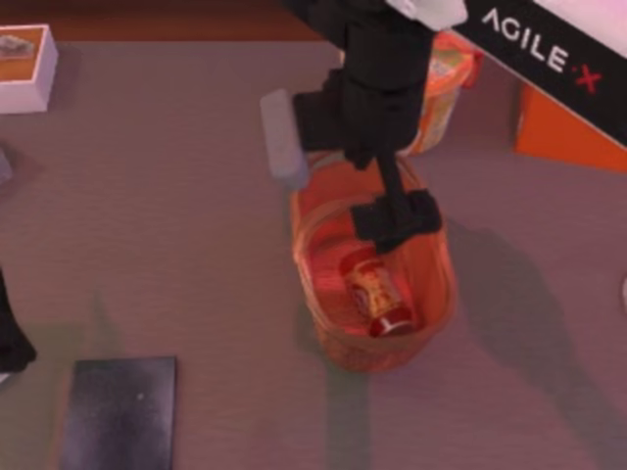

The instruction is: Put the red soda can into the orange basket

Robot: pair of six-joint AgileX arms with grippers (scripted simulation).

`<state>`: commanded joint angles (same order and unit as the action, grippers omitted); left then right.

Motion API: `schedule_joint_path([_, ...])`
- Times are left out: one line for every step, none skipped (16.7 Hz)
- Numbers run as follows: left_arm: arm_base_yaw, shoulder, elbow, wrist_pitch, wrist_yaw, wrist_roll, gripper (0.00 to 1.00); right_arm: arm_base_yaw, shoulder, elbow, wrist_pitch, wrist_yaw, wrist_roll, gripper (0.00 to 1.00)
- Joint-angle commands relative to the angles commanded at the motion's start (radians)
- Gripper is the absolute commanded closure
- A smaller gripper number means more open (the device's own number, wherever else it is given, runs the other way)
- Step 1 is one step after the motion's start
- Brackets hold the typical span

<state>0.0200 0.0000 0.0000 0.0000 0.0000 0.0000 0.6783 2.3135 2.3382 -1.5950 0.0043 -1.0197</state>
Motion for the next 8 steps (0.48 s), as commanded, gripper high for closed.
schedule_joint_path([0.0,0.0,0.0,0.0,0.0,0.0,0.0,0.001,-0.002,-0.004,0.004,0.0,-0.001,0.0])
schedule_joint_path([0.0,0.0,0.0,0.0,0.0,0.0,0.0,0.003,-0.005,-0.018,0.016,0.0,-0.002,0.0])
schedule_joint_path([0.0,0.0,0.0,0.0,0.0,0.0,0.0,0.003,-0.01,-0.042,0.033,0.0,-0.001,0.0])
schedule_joint_path([0.0,0.0,0.0,0.0,0.0,0.0,0.0,0.004,-0.016,-0.069,0.053,0.0,-0.001,0.0])
schedule_joint_path([0.0,0.0,0.0,0.0,0.0,0.0,0.0,0.004,-0.021,-0.097,0.073,0.0,0.0,0.0])
schedule_joint_path([0.0,0.0,0.0,0.0,0.0,0.0,0.0,0.005,-0.026,-0.117,0.09,0.0,0.0,0.0])
schedule_joint_path([0.0,0.0,0.0,0.0,0.0,0.0,0.0,0.005,-0.028,-0.127,0.099,0.0,0.0,0.0])
schedule_joint_path([0.0,0.0,0.0,0.0,0.0,0.0,0.0,0.005,-0.028,-0.127,0.099,0.0,0.0,0.0])
